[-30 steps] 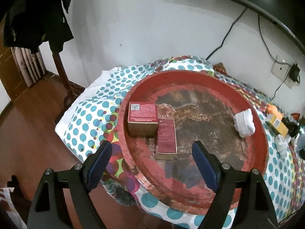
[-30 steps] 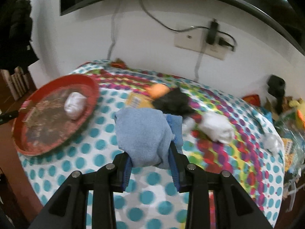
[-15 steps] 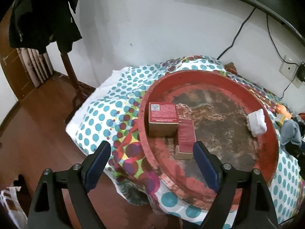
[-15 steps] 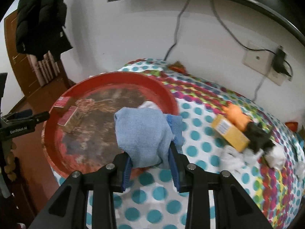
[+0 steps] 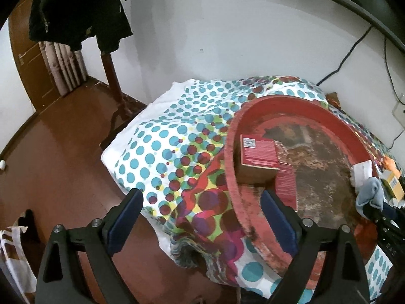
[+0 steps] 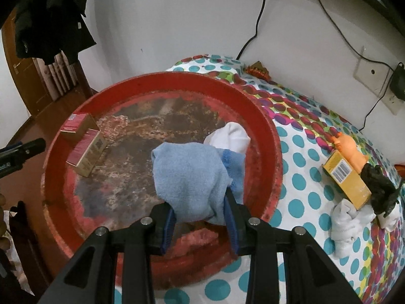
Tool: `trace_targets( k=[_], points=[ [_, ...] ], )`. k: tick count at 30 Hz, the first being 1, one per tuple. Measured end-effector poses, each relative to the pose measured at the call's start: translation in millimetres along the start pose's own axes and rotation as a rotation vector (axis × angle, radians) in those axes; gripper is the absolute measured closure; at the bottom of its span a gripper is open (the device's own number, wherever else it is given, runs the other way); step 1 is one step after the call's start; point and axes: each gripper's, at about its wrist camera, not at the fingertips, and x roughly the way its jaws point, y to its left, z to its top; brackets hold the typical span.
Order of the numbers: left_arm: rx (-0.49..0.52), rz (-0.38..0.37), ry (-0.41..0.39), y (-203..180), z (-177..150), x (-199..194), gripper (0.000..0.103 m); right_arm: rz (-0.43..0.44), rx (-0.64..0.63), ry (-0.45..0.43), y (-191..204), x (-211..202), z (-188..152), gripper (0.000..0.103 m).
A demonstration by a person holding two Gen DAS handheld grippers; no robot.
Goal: Organize objects
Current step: 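Carry the blue sock into the red tray and release it with the right tool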
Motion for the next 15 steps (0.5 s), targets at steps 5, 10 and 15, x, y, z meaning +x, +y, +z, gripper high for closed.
trace_targets(
  k=[5, 10, 15],
  points=[
    [0.004, 0.027, 0.008, 2.3, 0.6, 4.2, 0.01, -0.048, -0.034, 0.007, 3.8, 12.9, 6.3, 0.068],
    [0.008, 0.027, 0.014, 2.5, 0.8, 7.0, 0.01, -0.098, -0.071, -0.002, 10.1, 23.7, 17.1, 0.068],
    [0.008, 0.03, 0.023, 2.5, -0.3, 10.0, 0.008, -0.116, -0.08, 0.004, 13.9, 34.9, 25.6, 0.067]
  ],
)
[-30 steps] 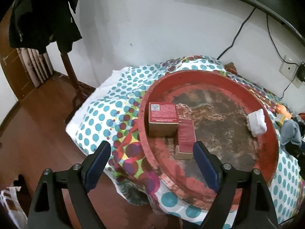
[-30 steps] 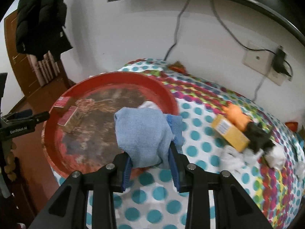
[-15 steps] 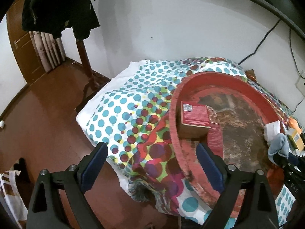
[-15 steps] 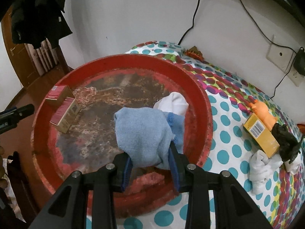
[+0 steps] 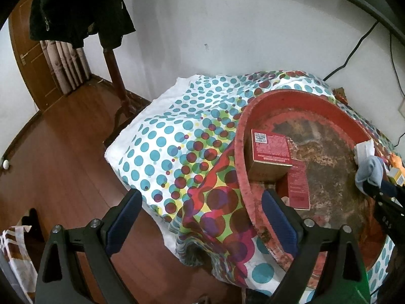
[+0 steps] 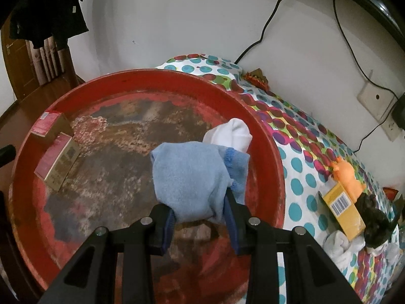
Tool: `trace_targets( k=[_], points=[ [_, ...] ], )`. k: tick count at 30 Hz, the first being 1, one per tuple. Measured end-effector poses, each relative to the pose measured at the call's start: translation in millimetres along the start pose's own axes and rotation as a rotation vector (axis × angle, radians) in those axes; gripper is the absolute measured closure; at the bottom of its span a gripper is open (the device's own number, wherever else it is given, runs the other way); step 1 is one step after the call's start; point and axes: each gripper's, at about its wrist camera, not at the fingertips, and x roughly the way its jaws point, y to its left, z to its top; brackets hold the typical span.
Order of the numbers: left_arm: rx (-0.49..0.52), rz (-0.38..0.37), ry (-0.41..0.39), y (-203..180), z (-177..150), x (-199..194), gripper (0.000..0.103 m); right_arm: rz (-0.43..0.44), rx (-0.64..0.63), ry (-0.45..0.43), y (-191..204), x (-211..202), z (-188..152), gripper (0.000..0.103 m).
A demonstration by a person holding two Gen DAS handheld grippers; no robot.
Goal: Organize objects
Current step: 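Carry the blue sock into the red tray and release it with the right tool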
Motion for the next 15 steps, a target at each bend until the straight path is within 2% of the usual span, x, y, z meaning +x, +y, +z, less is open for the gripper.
trace_targets(
  k=[5, 11, 15],
  points=[
    [-0.003, -0.004, 0.002, 0.1, -0.8, 1.7, 0.008, 0.009, 0.005, 0.002, 2.4, 0.7, 2.2, 0.066],
    [-0.005, -0.002, 0.004, 0.0, -1.2, 3.0, 0.008, 0.01, 0.004, 0.003, 2.0, -6.1, 0.4, 0.053],
    [0.008, 0.0, -0.002, -2.7, -2.6, 2.9, 0.007, 0.034, 0.02, -0.003, -0.4, -15.6, -2.2, 0.049]
  ],
)
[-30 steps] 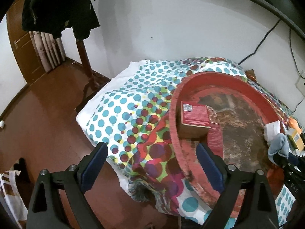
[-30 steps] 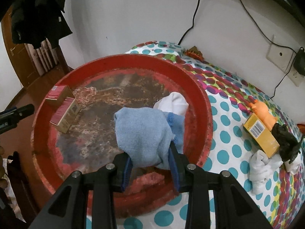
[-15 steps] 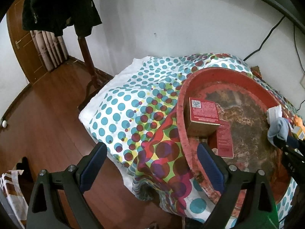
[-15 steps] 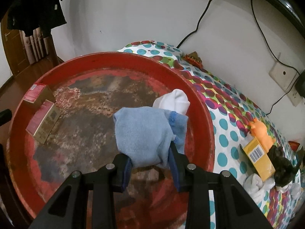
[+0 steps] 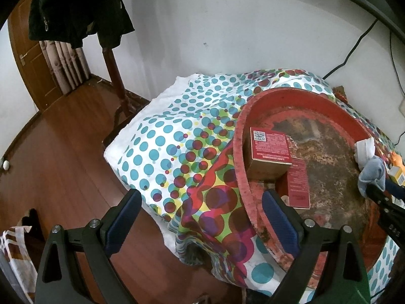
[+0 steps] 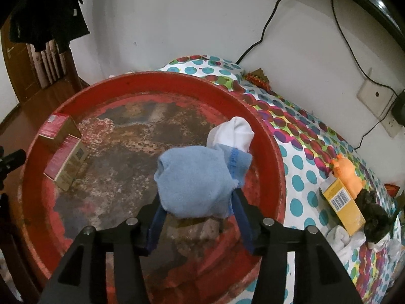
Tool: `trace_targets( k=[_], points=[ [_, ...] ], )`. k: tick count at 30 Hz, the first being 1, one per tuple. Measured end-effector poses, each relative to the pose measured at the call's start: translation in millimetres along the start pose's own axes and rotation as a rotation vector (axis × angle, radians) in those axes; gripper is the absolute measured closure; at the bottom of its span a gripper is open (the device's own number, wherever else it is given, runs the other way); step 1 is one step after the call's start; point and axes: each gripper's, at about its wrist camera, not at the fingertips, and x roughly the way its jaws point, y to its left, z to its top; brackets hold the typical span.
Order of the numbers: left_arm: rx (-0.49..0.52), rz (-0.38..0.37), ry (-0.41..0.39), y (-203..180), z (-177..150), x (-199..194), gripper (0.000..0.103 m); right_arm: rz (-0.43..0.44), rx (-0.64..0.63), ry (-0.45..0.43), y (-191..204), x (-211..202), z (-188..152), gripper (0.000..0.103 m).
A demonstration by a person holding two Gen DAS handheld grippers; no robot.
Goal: Organize objects
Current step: 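Carry the blue sock into the red tray and release it with the right tool, then move the right tool to the white rolled towel on the bed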
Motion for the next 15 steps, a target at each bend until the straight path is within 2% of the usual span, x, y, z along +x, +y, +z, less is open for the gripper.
trace_targets(
  k=[9, 15],
  points=[
    [0.04, 0.0, -0.026, -14.3, -1.1, -9.4, 0.004, 0.021, 0.009, -0.052, -5.4, -35.0, -6.6, 0.044],
    [0.074, 0.003, -0.038, -23.7, -2.3, -13.2, 0.003, 0.018, 0.05, -0.07, -23.4, -54.8, -25.3, 0.044]
  ],
)
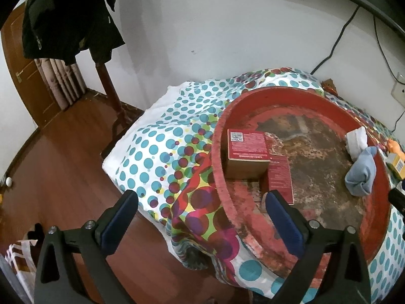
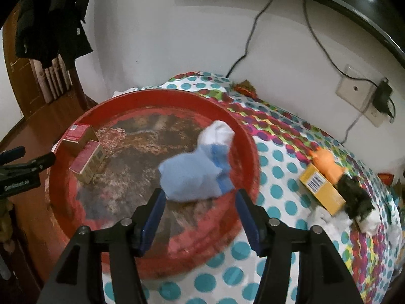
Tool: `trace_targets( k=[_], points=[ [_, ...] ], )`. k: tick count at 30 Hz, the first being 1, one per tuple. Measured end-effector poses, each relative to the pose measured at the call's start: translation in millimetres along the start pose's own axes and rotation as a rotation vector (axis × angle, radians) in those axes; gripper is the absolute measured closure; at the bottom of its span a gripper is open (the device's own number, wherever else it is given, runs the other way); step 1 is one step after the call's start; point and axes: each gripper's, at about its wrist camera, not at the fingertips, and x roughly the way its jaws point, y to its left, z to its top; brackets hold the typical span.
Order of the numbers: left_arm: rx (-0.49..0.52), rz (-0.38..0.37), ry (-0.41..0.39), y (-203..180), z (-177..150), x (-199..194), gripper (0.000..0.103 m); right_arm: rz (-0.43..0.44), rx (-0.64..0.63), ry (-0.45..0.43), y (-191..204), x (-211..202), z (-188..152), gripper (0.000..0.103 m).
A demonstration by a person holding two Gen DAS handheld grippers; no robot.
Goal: Organize objects
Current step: 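Move the right tool to the white rolled towel on the bed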
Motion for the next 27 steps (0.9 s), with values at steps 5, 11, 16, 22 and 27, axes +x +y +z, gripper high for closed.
trace_targets(
  k=[5, 11, 16, 22, 27],
  points=[
    [0.009, -0.002, -0.003, -3.2, -1.3, -1.4, 0.002, -0.026, 0.065, -0.007, -36.0, -14.9, -20.9, 0.044],
    [0.009, -0.016, -0.007, -4.7, -1.8, -3.1, 0.002, -0.127, 0.16, -0.002, -104.3, -29.1, -50.8, 0.044],
    [0.037, -0.011, -0.014, -11.5, -3.0, -3.7, 0.002, -0.232, 0.281, 0.013, -179.0, -33.7, -76.6, 0.044],
    [0.067, 0.011, -0.022, -15.7, -4.3, -3.6, 0.002, -0.28, 0.389, -0.004, -251.9, -32.0, -94.6, 0.043],
    [0.089, 0.021, -0.016, -21.0, -5.5, -4.0, 0.002, -0.276, 0.462, -0.029, -285.0, -17.9, -96.5, 0.041]
  ],
)
